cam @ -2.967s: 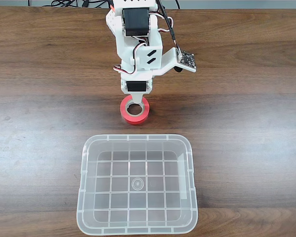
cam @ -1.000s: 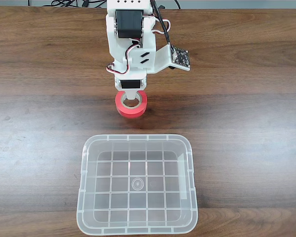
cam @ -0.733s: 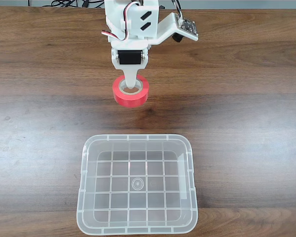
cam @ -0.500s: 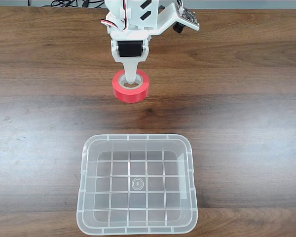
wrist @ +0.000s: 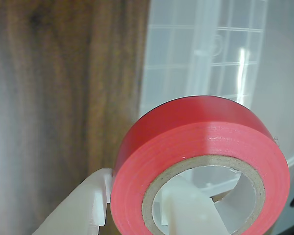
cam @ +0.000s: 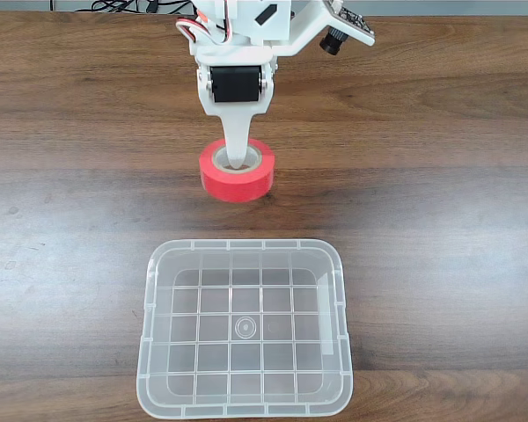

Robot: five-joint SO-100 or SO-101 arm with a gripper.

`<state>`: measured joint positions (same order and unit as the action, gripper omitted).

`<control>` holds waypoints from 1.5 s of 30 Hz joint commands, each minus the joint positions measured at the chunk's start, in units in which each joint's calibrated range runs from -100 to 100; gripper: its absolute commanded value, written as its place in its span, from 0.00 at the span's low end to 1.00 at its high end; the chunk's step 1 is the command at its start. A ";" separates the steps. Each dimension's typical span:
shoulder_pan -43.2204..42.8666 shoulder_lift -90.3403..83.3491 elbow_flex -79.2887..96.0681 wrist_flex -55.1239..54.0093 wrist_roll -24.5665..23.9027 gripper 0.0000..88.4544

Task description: Grab the tape and place it in the box.

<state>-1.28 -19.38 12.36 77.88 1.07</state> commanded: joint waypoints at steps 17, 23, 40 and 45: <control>-2.53 50.76 -66.81 0.20 -0.12 0.05; -2.38 56.39 -70.05 0.20 0.04 0.05; -1.80 57.59 -69.96 1.49 0.04 0.20; -1.80 57.35 -69.96 1.49 0.04 0.20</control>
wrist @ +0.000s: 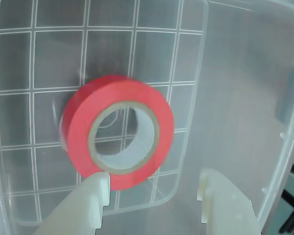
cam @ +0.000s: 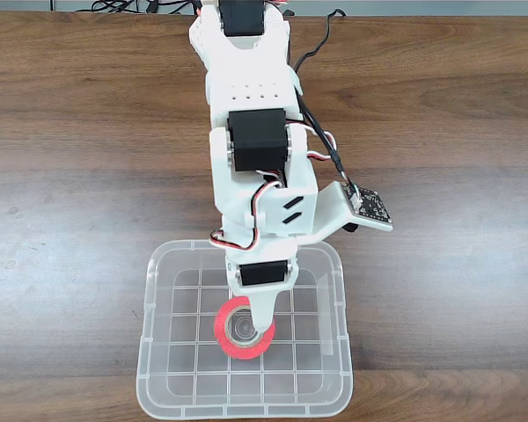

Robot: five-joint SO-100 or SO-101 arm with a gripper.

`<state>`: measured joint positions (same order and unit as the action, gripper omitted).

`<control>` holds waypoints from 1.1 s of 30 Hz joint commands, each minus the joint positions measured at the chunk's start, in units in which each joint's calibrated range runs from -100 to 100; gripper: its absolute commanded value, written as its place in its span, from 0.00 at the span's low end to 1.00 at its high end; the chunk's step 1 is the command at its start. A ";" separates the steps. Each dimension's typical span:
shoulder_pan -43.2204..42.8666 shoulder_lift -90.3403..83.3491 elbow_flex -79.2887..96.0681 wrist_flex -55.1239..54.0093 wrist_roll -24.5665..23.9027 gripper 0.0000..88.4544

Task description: Grab the tape and place it in the box.

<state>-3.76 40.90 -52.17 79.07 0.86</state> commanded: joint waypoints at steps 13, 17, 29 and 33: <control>3.17 -7.59 -6.05 7.92 -0.23 0.06; 3.68 -11.77 -6.05 12.11 -0.23 0.01; 3.46 -26.58 -0.62 20.93 -1.07 0.01; 2.95 -36.63 11.74 20.93 -1.07 0.01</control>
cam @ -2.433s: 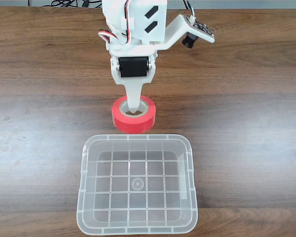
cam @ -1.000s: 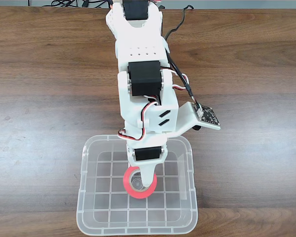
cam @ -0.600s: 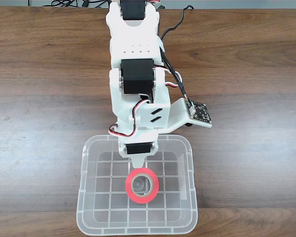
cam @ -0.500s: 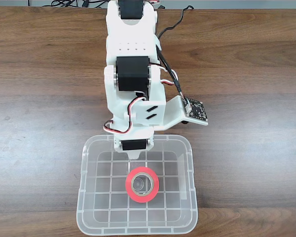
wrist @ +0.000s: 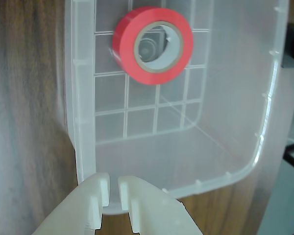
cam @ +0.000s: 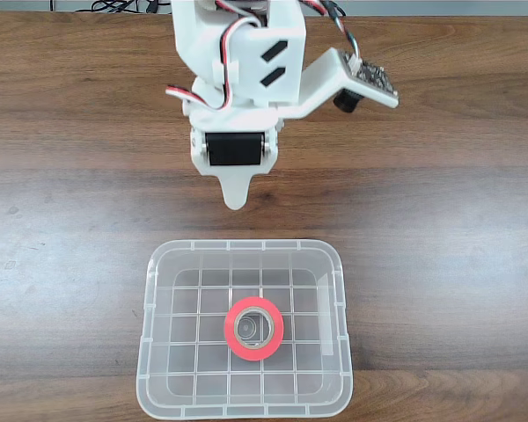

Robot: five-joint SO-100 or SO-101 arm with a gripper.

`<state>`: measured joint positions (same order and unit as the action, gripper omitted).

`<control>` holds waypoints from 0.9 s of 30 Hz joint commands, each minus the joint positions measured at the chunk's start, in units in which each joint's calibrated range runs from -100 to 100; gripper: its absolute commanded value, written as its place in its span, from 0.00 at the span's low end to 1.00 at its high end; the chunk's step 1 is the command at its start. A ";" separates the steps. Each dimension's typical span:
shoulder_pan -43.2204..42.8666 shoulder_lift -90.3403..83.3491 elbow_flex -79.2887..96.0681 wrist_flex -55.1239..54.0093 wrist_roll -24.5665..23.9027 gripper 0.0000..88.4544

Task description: Grab the tape and place it in the box.

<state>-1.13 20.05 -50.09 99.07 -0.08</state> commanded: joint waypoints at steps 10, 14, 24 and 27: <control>0.25 -44.99 52.94 -0.52 2.40 0.01; 0.25 -56.25 70.98 -8.31 3.77 0.01; 0.25 -85.22 115.92 -32.97 3.56 0.01; 0.25 -93.10 125.65 -37.60 3.56 0.02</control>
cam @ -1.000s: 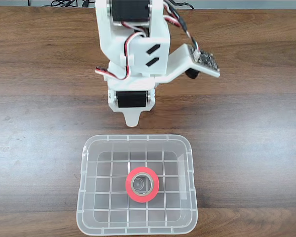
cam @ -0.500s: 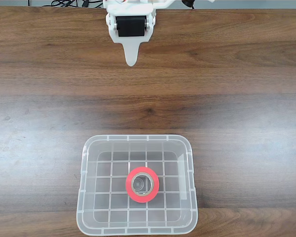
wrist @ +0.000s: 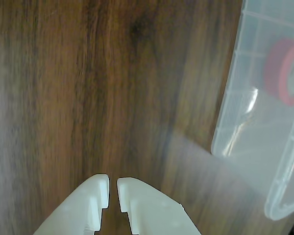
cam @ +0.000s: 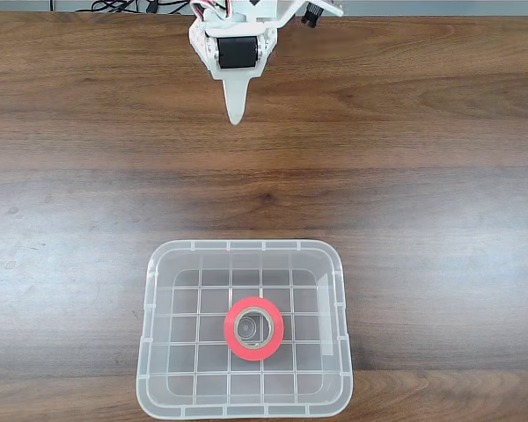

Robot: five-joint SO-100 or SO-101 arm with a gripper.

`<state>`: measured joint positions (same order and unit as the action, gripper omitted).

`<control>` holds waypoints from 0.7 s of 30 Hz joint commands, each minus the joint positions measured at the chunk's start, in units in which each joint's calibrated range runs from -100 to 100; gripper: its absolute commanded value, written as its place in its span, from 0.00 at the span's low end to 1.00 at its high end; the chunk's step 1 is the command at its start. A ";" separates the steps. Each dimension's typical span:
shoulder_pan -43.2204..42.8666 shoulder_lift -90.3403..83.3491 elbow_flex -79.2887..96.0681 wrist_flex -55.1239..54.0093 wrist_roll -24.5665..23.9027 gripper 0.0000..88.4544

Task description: Grab the tape and place it in the box.

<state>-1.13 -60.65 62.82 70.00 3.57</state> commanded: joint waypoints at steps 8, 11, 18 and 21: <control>-1.21 -29.13 29.21 -8.87 -1.20 0.02; -1.21 -34.12 33.59 -8.78 -4.26 0.02; -1.29 -38.46 34.73 -5.10 -5.00 0.02; -1.29 -38.38 34.73 -4.59 -4.79 0.02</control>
<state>-2.10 -98.07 98.29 64.75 -1.02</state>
